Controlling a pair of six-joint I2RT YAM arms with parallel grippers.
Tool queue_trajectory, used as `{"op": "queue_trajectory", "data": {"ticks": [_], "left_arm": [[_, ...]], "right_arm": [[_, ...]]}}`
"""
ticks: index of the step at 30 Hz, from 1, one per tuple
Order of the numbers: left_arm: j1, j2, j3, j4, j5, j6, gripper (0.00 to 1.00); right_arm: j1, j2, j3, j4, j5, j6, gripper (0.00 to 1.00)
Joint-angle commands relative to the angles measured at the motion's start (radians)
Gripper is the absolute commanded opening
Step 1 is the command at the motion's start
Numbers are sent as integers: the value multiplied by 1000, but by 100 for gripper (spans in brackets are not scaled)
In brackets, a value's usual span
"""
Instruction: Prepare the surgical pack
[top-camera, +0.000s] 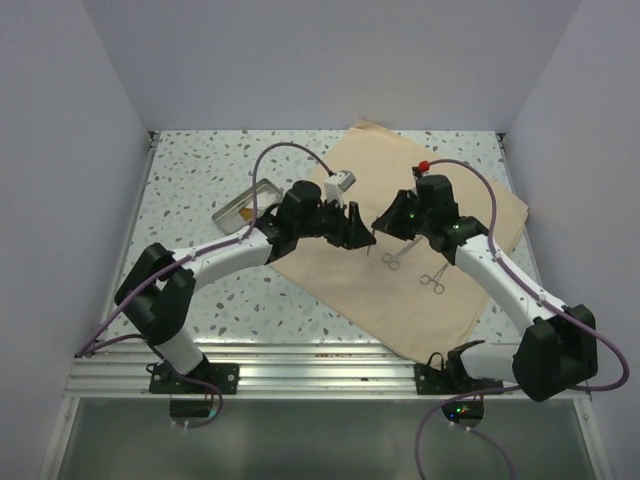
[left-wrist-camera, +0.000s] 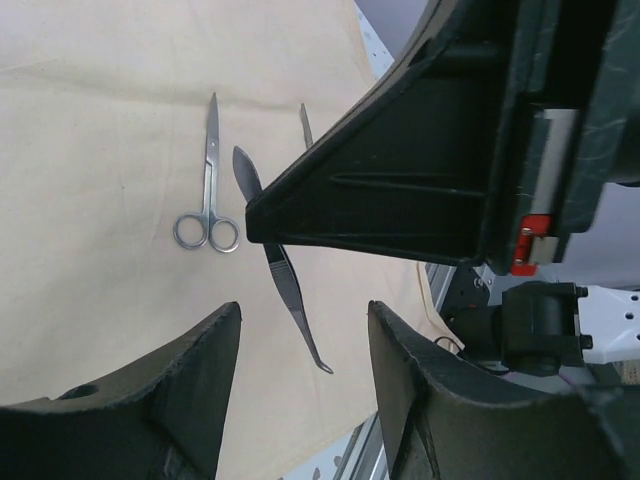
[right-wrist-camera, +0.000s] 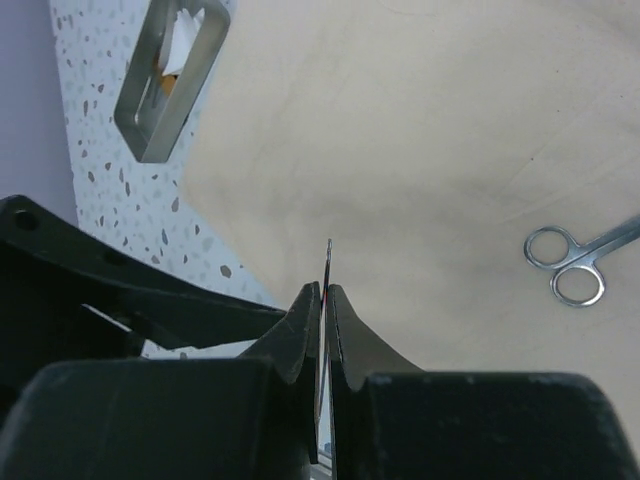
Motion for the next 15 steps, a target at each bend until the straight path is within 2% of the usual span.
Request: {"op": "queue_trajectory", "data": {"ticks": [1,8,10,14,15], "left_arm": [[-26,18,58,11,-61,-26,57],[-29,61,116,-18,-97,-35,51],[-31,81,137,-41,-111,-28,47],[-27,121,222,-136,-137,21,29],[-26,123,226,-159,-140,40,21]], "right_arm": [[4,-54,11,43,-44,22,0],[4,-54,19,40,-84,22,0],[3,-53,10,46,-91,19,0],[3,-50,15,43,-88,10,0],[3,-51,16,41,-87,7,0]]}}
